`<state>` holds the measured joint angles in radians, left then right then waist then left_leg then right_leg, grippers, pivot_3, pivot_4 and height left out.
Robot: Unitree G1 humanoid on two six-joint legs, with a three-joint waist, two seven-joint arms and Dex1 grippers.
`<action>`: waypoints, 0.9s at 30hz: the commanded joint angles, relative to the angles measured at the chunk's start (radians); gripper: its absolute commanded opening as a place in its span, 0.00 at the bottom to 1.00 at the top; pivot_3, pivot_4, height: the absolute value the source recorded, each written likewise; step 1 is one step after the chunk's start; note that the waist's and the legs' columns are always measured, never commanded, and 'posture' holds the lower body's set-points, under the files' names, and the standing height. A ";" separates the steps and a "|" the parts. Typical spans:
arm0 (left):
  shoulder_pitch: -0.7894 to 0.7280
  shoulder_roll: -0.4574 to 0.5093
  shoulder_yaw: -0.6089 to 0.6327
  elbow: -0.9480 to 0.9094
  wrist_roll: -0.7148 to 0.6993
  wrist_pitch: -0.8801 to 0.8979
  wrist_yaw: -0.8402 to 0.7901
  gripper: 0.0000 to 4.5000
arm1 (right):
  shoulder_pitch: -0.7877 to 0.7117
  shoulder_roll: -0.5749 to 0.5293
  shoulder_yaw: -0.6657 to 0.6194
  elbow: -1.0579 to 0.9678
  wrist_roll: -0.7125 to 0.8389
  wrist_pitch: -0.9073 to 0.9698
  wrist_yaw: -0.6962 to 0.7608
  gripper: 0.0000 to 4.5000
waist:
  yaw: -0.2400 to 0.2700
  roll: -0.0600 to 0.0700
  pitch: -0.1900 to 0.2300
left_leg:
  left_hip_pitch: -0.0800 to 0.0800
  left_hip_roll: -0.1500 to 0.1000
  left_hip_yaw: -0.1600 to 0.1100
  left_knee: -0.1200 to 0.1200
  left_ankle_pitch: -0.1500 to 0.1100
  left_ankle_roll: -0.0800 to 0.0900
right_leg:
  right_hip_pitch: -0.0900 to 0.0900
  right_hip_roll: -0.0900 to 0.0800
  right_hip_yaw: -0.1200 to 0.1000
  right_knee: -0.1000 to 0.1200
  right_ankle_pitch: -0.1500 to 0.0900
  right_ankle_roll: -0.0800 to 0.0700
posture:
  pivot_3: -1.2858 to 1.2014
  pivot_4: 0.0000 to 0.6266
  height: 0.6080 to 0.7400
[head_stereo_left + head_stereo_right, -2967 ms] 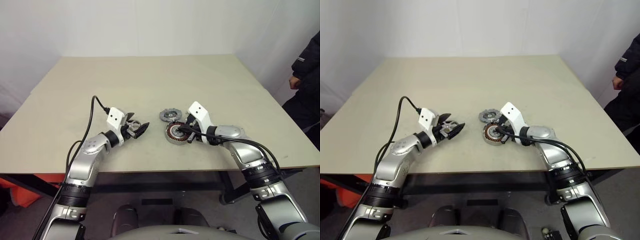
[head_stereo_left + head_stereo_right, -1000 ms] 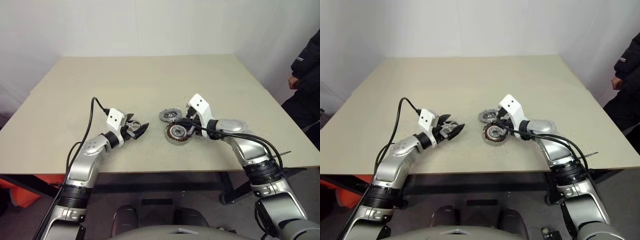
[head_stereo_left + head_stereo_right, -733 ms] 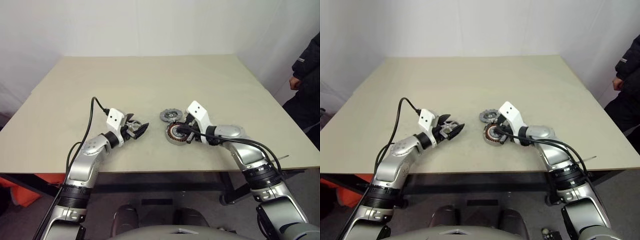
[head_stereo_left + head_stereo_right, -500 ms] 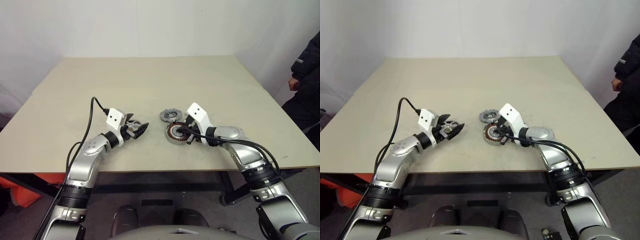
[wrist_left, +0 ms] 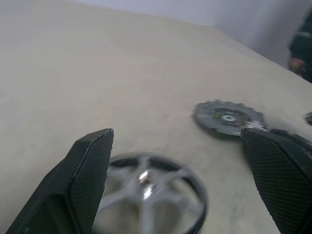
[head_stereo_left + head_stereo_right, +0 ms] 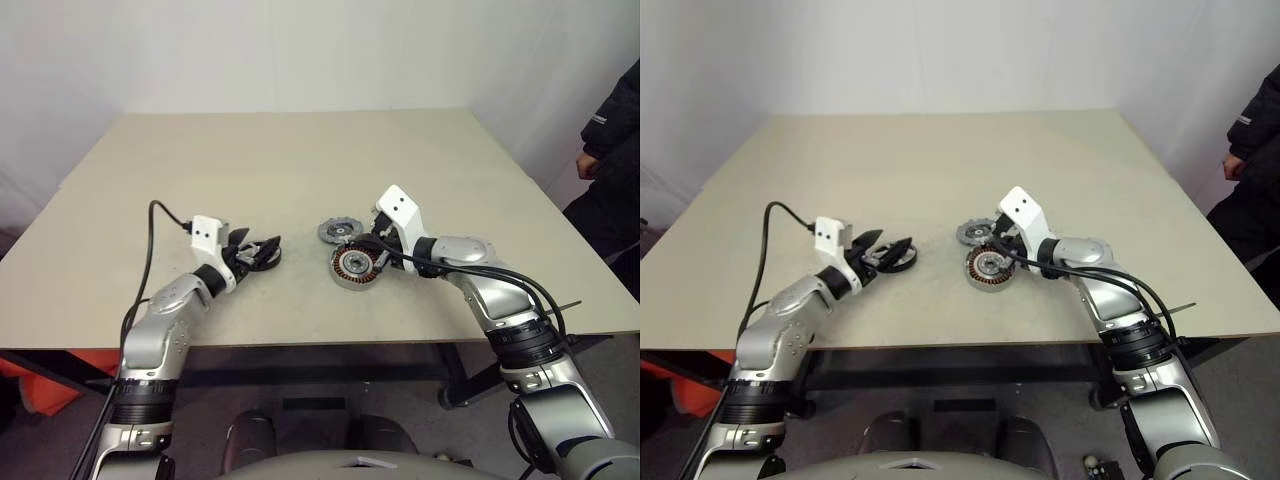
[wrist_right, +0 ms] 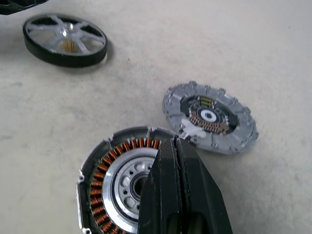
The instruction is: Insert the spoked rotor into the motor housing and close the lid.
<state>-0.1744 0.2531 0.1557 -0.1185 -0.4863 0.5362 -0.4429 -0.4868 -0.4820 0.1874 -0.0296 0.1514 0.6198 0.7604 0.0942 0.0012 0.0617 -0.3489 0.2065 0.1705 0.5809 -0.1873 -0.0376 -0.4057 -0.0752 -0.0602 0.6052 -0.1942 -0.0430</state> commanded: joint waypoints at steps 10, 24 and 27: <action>0.010 -0.067 0.184 0.010 -0.227 0.270 0.156 0.98 | -0.027 0.005 -0.020 -0.039 0.016 -0.007 -0.004 0.00 | 0.001 0.000 0.000 | 0.000 0.000 0.000 0.001 0.000 0.000 | 0.000 0.000 0.000 0.000 0.000 0.000 | 0.52 0.00 1.00; -0.075 -0.182 0.255 0.118 -0.358 0.384 0.276 0.98 | -0.028 -0.006 -0.027 -0.043 0.015 -0.003 -0.004 0.00 | 0.005 0.000 0.000 | 0.000 -0.001 0.000 0.001 0.000 0.000 | 0.002 0.000 0.000 -0.002 0.000 0.001 | 0.52 0.00 1.00; -0.075 -0.187 0.241 0.119 -0.349 0.385 0.278 0.98 | -0.025 -0.006 -0.026 -0.043 0.014 -0.004 -0.005 0.00 | 0.006 0.000 0.000 | 0.000 -0.001 -0.001 0.001 0.000 0.000 | 0.003 0.000 0.000 -0.002 -0.001 0.002 | 0.52 0.00 1.00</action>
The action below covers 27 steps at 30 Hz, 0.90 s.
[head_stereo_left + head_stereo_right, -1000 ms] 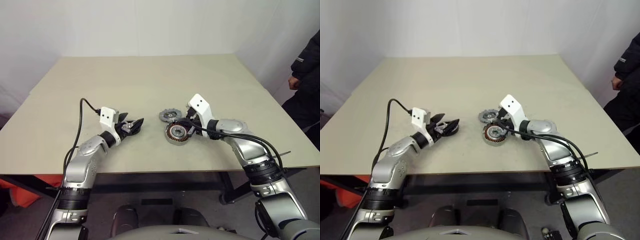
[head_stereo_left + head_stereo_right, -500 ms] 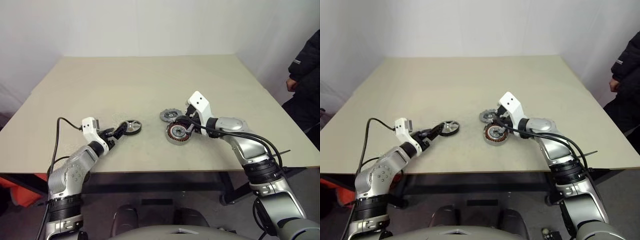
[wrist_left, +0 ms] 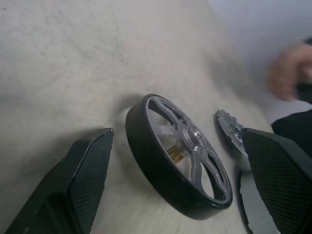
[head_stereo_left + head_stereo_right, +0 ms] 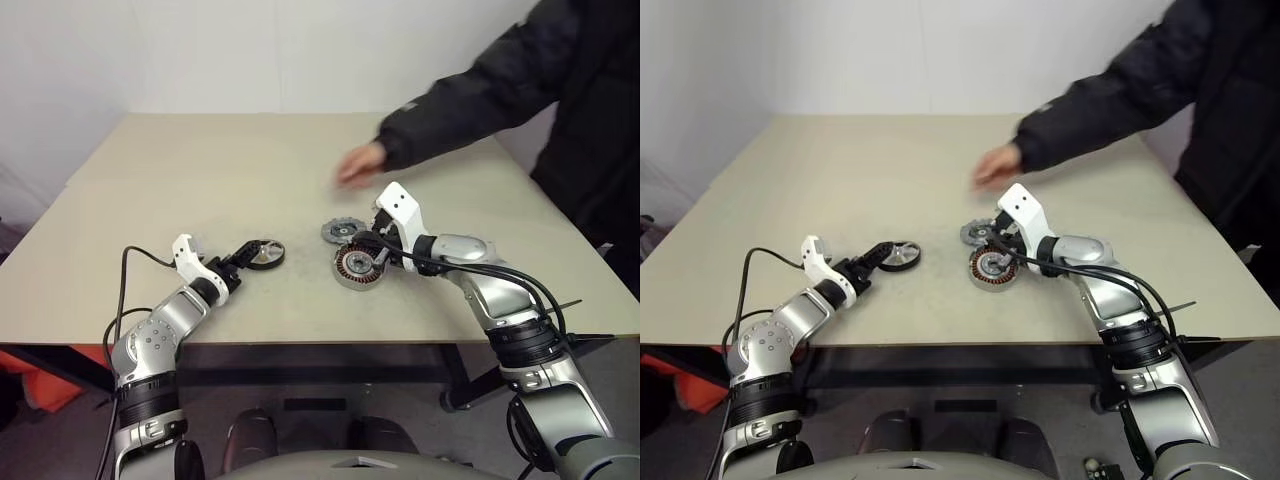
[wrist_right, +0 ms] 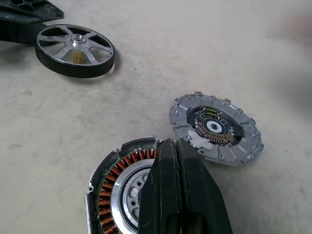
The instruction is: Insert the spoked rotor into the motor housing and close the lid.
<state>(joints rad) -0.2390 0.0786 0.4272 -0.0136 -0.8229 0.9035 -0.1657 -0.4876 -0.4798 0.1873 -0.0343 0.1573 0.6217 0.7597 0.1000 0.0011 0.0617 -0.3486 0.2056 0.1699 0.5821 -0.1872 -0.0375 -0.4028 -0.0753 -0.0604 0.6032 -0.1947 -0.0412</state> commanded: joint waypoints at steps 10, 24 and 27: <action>-0.033 -0.035 -0.021 0.036 -0.022 0.009 0.014 0.98 | -0.024 -0.006 -0.020 -0.036 0.005 -0.009 -0.006 0.00 | 0.003 0.000 0.000 | -0.001 0.000 -0.001 0.000 0.000 0.000 | 0.000 0.000 0.000 -0.001 0.000 0.001 | 0.52 0.00 1.00; -0.028 -0.031 -0.024 0.042 -0.016 -0.004 0.009 0.98 | -0.024 -0.006 -0.016 -0.034 0.002 -0.011 -0.005 0.00 | 0.003 0.000 0.000 | 0.000 0.000 -0.001 0.000 0.000 0.000 | 0.000 0.000 0.000 -0.001 0.000 0.001 | 0.52 0.00 1.00; -0.028 -0.030 -0.026 0.041 -0.014 -0.008 0.007 0.98 | -0.024 -0.006 -0.016 -0.035 0.003 -0.011 -0.004 0.00 | 0.003 0.000 0.000 | 0.000 0.000 -0.001 0.000 0.000 0.000 | 0.000 0.000 0.000 -0.001 0.000 0.001 | 0.52 0.00 1.00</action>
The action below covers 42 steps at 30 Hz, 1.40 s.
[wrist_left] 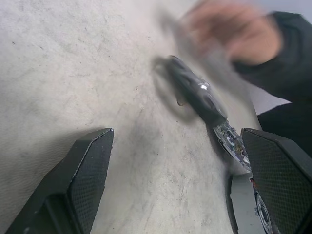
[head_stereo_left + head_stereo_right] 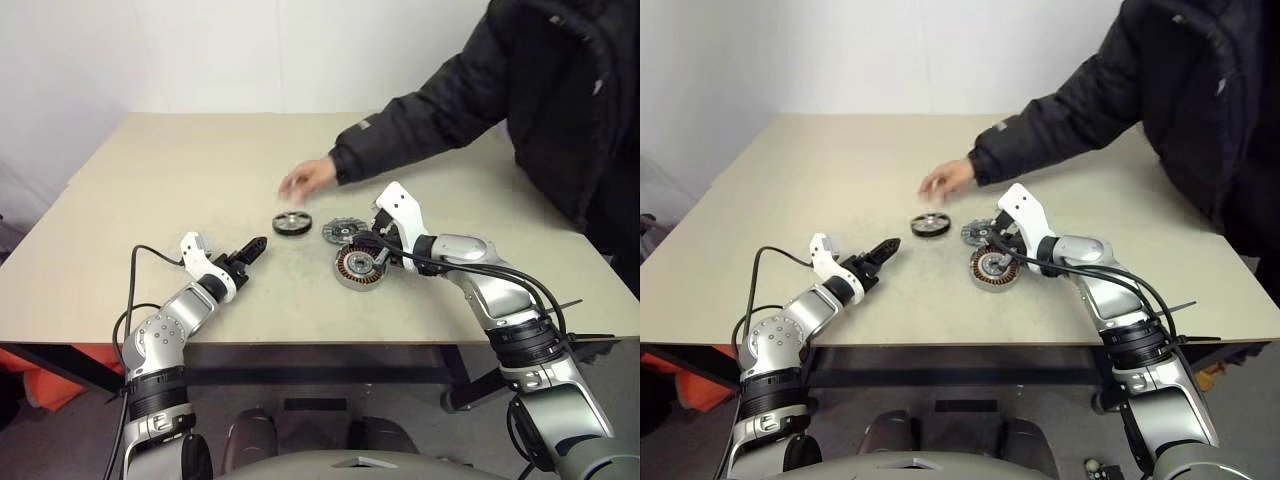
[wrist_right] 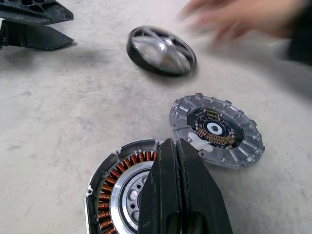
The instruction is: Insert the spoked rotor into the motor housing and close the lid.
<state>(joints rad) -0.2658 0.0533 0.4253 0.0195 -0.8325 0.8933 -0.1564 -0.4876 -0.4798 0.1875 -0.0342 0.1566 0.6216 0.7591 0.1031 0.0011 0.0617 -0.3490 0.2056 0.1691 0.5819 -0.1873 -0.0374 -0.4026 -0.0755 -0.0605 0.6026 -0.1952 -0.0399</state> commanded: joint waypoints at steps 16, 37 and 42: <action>-0.075 0.096 -0.249 0.061 0.402 -0.478 -0.103 0.98 | -0.030 0.013 -0.008 -0.014 0.000 -0.020 -0.010 0.00 | -0.003 -0.001 0.000 | -0.002 0.000 -0.001 -0.002 0.000 0.000 | -0.001 0.000 -0.001 -0.002 0.000 0.000 | 0.52 0.00 1.00; -0.349 -0.006 -0.286 0.566 0.502 -0.630 -0.199 0.98 | -0.027 -0.001 -0.030 -0.031 0.006 -0.019 -0.024 0.00 | -0.002 -0.001 0.000 | -0.002 0.000 -0.001 -0.002 0.000 0.000 | -0.001 -0.001 -0.001 -0.001 0.003 -0.005 | 0.52 0.00 1.00; -0.382 -0.039 -0.227 0.568 0.421 -0.546 -0.208 0.98 | -0.025 -0.010 -0.033 -0.035 0.008 -0.016 -0.024 0.00 | 0.000 -0.001 0.000 | -0.002 0.000 -0.001 -0.002 0.000 0.000 | -0.001 -0.001 -0.001 0.000 0.003 -0.004 | 0.52 0.00 1.00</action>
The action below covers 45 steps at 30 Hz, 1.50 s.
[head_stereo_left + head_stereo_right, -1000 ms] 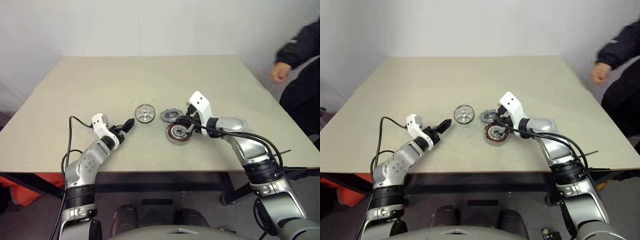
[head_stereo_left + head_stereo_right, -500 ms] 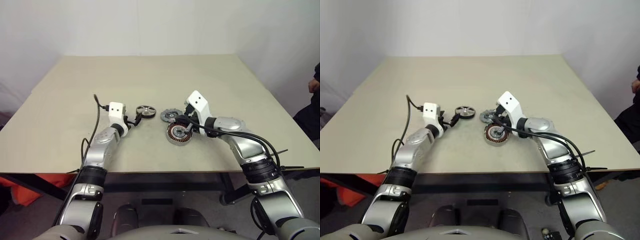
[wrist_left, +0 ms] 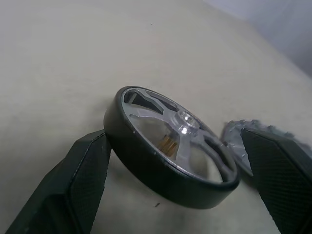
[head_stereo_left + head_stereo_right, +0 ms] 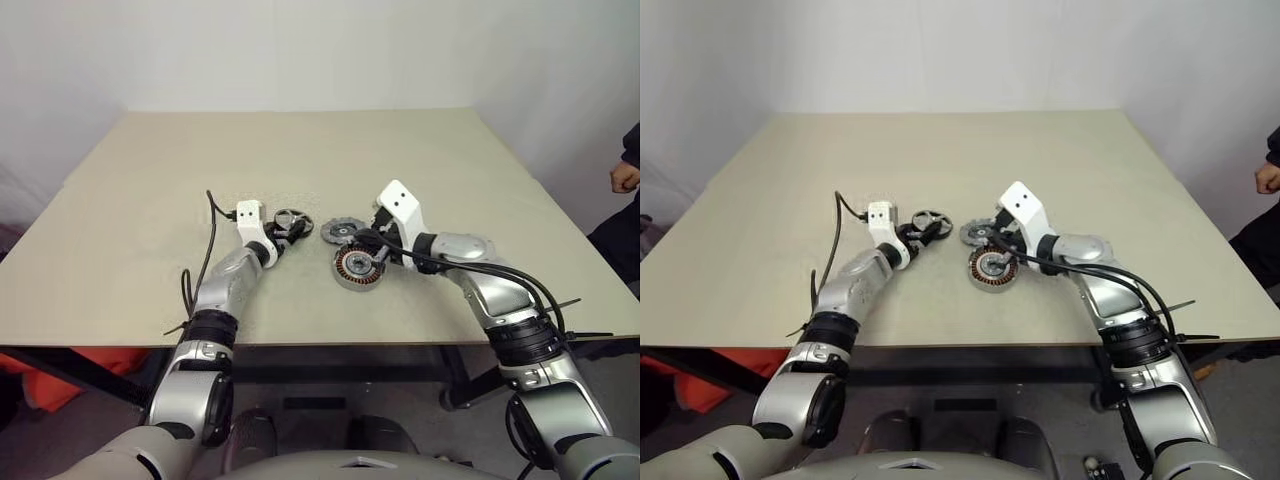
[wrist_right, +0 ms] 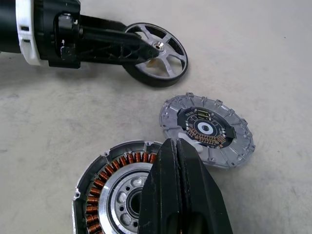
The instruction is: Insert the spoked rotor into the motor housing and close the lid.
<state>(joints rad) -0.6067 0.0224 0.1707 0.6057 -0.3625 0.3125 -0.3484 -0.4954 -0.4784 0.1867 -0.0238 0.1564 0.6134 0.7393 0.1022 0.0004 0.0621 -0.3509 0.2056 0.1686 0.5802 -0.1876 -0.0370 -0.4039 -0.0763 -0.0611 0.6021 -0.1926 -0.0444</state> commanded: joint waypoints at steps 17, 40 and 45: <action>-0.091 -0.053 0.170 0.012 -0.204 0.211 0.031 0.85 | -0.023 -0.014 -0.028 -0.037 0.009 -0.009 0.000 0.00 | 0.001 0.000 0.000 | 0.000 0.000 0.000 0.000 0.000 0.000 | 0.000 0.000 0.000 0.000 0.000 0.000 | 0.52 0.00 1.00; 0.026 -0.068 0.238 -0.128 -0.309 0.306 0.128 0.12 | -0.030 -0.012 -0.018 -0.019 0.004 -0.018 0.008 0.00 | 0.000 -0.001 0.000 | 0.000 0.000 0.000 0.000 0.000 0.000 | 0.000 0.000 0.000 0.000 -0.003 0.004 | 0.52 0.00 1.00; 0.024 -0.068 0.230 -0.124 -0.306 0.305 0.121 0.12 | -0.028 -0.013 -0.019 -0.021 0.003 -0.019 0.008 0.00 | 0.000 -0.001 0.000 | 0.000 0.000 0.000 0.000 0.000 0.001 | 0.000 0.000 0.000 -0.001 -0.003 0.004 | 0.52 0.00 1.00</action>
<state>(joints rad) -0.5732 -0.0457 0.4073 0.5079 -0.6580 0.6202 -0.2216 -0.4962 -0.4841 0.1869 -0.0232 0.1563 0.6128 0.7446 0.1024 -0.0002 0.0626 -0.3510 0.2054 0.1688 0.5799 -0.1879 -0.0364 -0.4038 -0.0766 -0.0612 0.6012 -0.1951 -0.0403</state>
